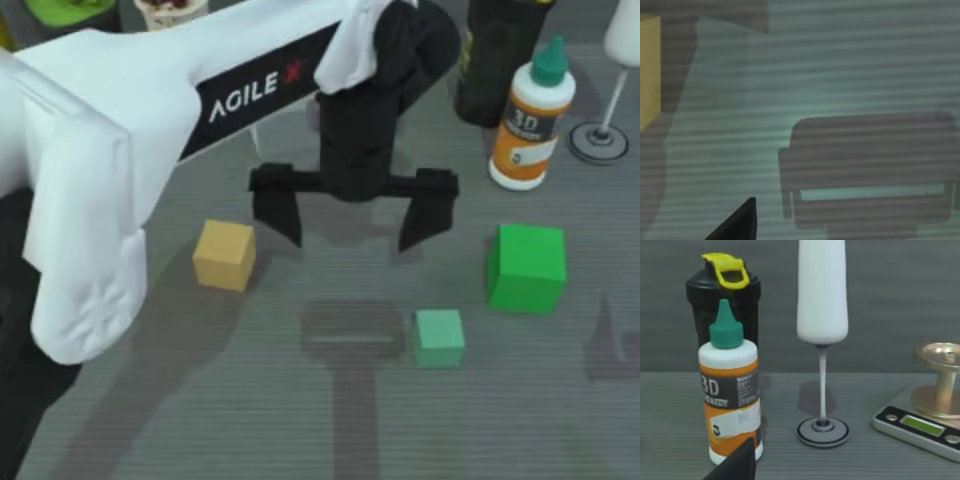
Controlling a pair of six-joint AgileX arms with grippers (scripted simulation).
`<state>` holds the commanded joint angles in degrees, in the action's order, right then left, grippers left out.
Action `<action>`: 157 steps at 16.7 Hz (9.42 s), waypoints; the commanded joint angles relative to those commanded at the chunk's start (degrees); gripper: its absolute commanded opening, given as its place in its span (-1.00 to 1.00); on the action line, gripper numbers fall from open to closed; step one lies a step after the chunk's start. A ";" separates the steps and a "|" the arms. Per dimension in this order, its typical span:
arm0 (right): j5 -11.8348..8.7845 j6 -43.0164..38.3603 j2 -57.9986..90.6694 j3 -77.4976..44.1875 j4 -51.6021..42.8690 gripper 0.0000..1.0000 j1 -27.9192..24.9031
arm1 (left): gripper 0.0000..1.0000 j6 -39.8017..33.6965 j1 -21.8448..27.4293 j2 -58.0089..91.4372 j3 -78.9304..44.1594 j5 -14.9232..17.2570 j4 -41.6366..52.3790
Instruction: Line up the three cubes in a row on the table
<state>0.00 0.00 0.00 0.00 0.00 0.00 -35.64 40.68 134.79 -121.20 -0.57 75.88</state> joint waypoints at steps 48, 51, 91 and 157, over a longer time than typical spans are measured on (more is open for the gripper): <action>0.00 0.00 0.00 0.00 0.00 1.00 0.00 | -1.00 24.32 -17.02 -2.97 27.80 0.80 -24.30; 0.00 0.00 0.00 0.00 0.00 1.00 0.00 | -1.00 24.53 -16.94 -4.45 27.30 0.57 -23.60; 0.00 0.00 0.00 0.00 0.00 1.00 0.00 | -1.00 -10.90 6.66 -6.75 22.98 0.11 -17.09; -0.04 -24.14 104.32 -81.55 -58.86 1.00 -16.80 | 1.00 27.46 -36.14 -118.23 108.22 0.12 -65.61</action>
<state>-0.04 -24.14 104.32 -81.55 -58.86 -16.80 -8.19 4.54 16.55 -12.98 -0.45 10.27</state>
